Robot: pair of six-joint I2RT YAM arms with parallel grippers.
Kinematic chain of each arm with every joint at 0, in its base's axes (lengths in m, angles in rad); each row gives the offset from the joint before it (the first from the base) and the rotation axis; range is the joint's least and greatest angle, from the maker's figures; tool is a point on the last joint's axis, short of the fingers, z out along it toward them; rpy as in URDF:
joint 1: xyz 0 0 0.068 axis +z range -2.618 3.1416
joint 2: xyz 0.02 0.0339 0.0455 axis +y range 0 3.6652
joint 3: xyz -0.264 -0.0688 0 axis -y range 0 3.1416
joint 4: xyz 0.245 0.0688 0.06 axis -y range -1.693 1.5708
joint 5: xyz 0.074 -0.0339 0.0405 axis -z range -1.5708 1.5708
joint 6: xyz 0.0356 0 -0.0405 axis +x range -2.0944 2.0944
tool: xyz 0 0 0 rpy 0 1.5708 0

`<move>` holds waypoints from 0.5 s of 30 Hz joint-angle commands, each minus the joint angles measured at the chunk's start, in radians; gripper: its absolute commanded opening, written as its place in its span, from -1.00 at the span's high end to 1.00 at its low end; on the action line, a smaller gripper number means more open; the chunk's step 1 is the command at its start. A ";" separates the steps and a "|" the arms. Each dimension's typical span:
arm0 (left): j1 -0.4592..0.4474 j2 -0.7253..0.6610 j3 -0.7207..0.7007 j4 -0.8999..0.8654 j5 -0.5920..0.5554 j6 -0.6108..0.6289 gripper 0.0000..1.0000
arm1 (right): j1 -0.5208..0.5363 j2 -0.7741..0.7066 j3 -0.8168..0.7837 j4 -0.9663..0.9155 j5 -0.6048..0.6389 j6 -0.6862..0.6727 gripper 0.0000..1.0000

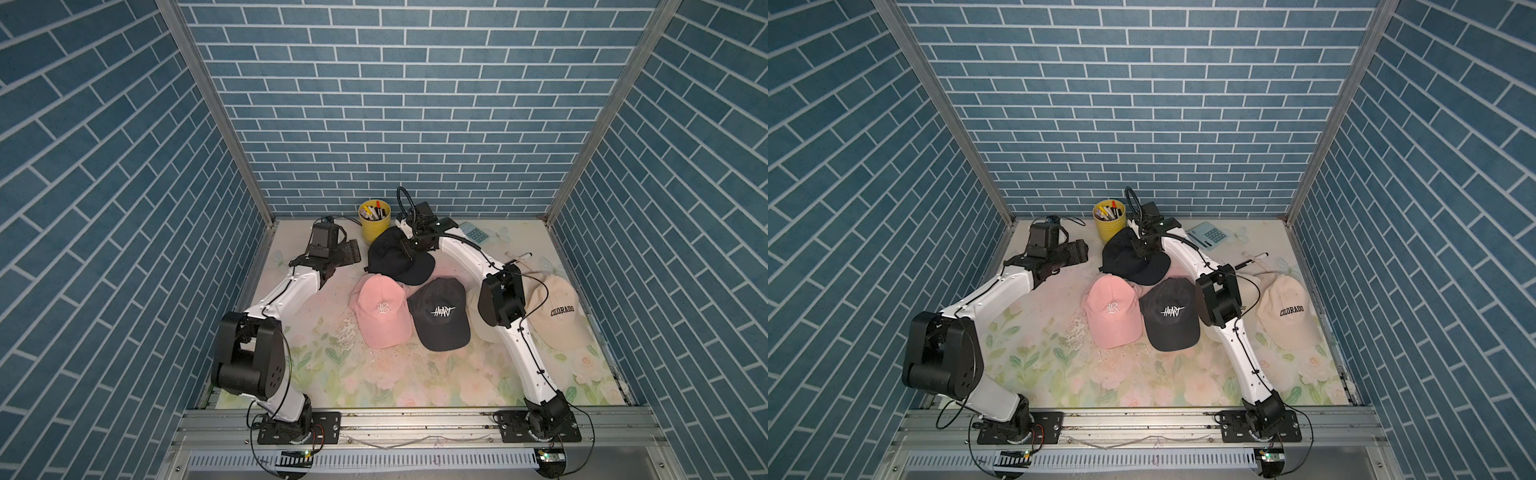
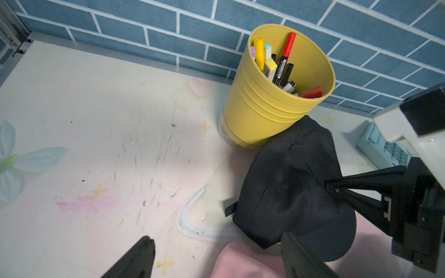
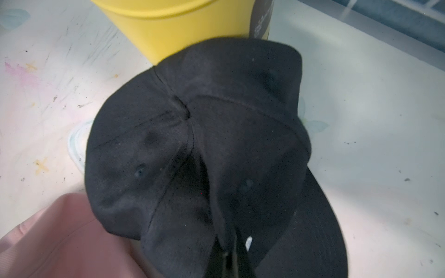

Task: Open the adjustable buckle of the baseball cap
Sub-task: Pick up the baseball cap from the center of the board.

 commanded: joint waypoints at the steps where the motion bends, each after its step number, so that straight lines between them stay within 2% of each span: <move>1: 0.008 -0.008 0.010 0.022 0.047 0.049 -0.73 | 0.008 -0.027 0.023 -0.046 -0.018 -0.047 1.00; 5: 0.008 -0.023 0.022 0.063 0.102 0.129 -0.73 | 0.013 -0.134 -0.019 -0.036 -0.034 -0.071 1.00; 8: 0.008 -0.050 0.013 0.115 0.100 0.186 -0.71 | 0.007 -0.219 -0.051 -0.027 -0.068 -0.099 1.00; 15: 0.014 -0.138 -0.095 0.293 0.080 0.230 -0.73 | -0.035 -0.298 0.012 -0.071 -0.140 -0.089 1.00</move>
